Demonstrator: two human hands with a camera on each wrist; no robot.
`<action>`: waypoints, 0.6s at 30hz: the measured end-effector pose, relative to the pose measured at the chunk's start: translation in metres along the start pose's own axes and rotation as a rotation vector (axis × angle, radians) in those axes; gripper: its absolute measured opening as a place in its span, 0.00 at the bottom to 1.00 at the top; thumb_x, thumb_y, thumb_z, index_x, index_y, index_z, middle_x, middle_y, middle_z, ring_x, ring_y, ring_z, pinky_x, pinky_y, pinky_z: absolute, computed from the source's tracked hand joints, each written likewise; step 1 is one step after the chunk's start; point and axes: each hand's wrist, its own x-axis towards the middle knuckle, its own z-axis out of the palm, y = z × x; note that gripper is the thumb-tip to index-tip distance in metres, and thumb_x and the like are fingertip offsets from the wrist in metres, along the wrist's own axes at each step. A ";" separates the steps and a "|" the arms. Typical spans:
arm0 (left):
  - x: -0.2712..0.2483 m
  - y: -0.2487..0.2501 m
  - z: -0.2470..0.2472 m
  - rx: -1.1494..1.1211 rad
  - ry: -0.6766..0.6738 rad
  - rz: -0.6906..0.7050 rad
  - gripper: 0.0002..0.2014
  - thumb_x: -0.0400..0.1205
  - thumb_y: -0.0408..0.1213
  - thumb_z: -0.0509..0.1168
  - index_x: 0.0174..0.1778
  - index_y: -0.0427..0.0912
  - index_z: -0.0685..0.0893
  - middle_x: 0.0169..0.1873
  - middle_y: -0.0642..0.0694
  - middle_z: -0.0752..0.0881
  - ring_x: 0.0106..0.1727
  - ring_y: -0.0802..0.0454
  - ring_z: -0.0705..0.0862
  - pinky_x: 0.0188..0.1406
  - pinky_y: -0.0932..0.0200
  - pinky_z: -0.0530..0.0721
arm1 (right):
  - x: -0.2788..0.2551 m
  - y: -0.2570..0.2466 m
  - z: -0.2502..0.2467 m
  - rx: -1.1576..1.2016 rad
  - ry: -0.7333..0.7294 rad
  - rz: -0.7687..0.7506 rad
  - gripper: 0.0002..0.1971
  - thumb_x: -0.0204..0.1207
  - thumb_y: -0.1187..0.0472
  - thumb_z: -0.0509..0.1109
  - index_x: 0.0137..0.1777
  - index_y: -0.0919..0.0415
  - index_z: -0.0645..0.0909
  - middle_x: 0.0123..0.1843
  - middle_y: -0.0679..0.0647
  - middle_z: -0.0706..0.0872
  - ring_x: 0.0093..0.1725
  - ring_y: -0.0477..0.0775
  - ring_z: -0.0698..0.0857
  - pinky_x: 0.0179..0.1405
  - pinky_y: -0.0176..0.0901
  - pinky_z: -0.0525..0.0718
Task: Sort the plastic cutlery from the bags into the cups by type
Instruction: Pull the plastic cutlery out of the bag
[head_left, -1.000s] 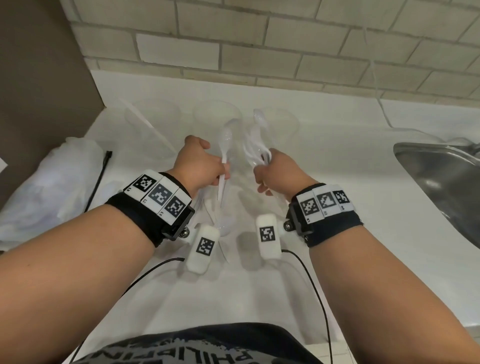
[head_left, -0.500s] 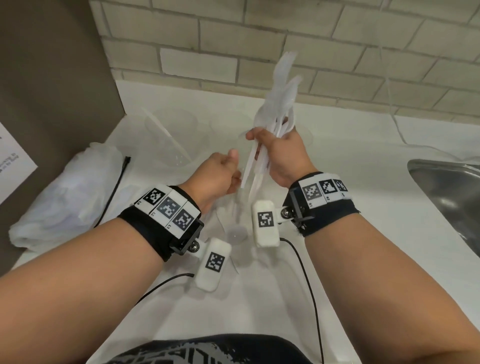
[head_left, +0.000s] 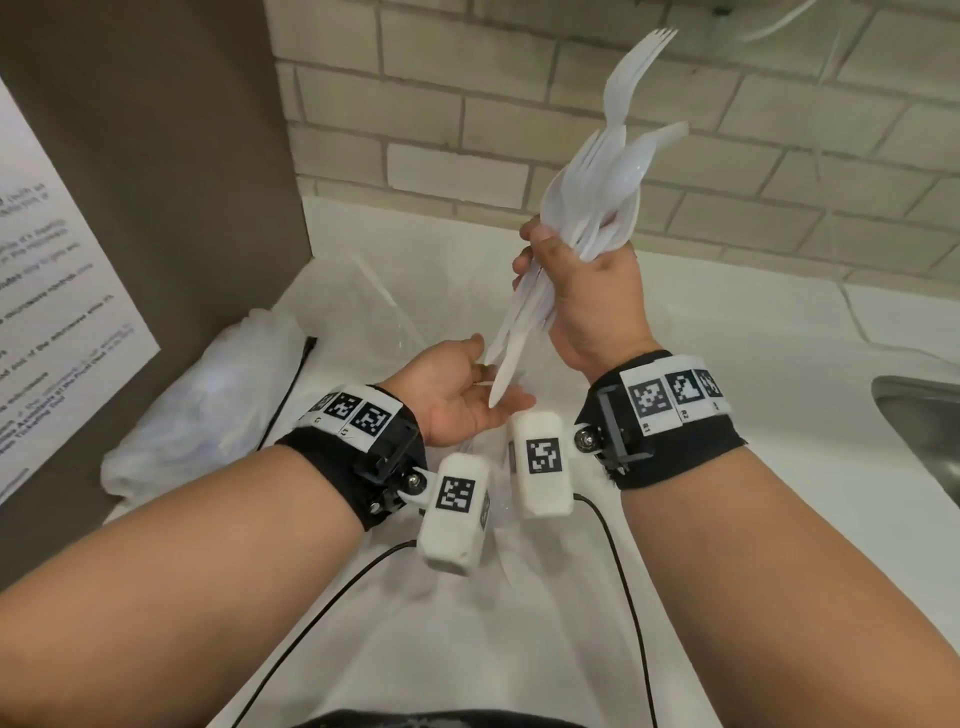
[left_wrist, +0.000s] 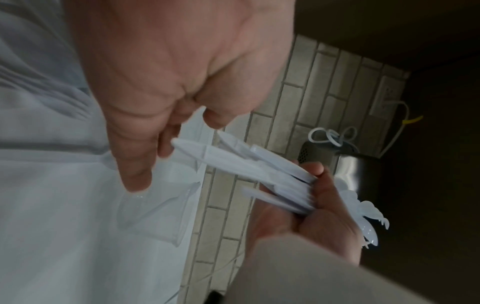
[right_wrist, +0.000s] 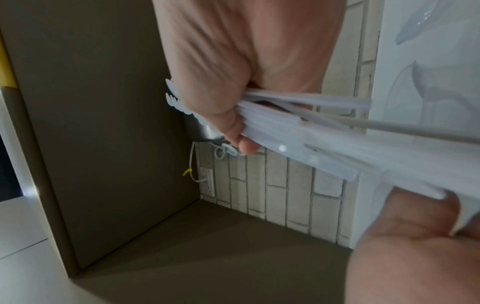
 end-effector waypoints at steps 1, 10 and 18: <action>-0.002 0.001 0.001 0.019 -0.025 -0.003 0.24 0.89 0.47 0.53 0.60 0.24 0.76 0.56 0.26 0.82 0.52 0.31 0.86 0.51 0.40 0.87 | 0.001 0.001 0.000 0.004 -0.007 -0.017 0.04 0.76 0.70 0.69 0.47 0.63 0.80 0.38 0.56 0.84 0.32 0.54 0.83 0.38 0.50 0.82; -0.014 0.009 0.009 0.024 -0.084 0.071 0.16 0.90 0.39 0.50 0.59 0.32 0.78 0.46 0.32 0.81 0.50 0.34 0.83 0.59 0.34 0.82 | -0.006 0.019 0.000 -0.077 0.024 -0.005 0.15 0.73 0.69 0.74 0.56 0.75 0.80 0.37 0.51 0.88 0.38 0.54 0.88 0.46 0.54 0.88; -0.019 0.012 0.008 0.004 -0.053 0.136 0.17 0.88 0.32 0.48 0.59 0.31 0.81 0.52 0.33 0.83 0.53 0.36 0.83 0.55 0.36 0.84 | -0.011 0.028 0.007 -0.160 0.044 0.011 0.09 0.64 0.72 0.78 0.42 0.64 0.85 0.37 0.51 0.89 0.42 0.50 0.89 0.46 0.46 0.87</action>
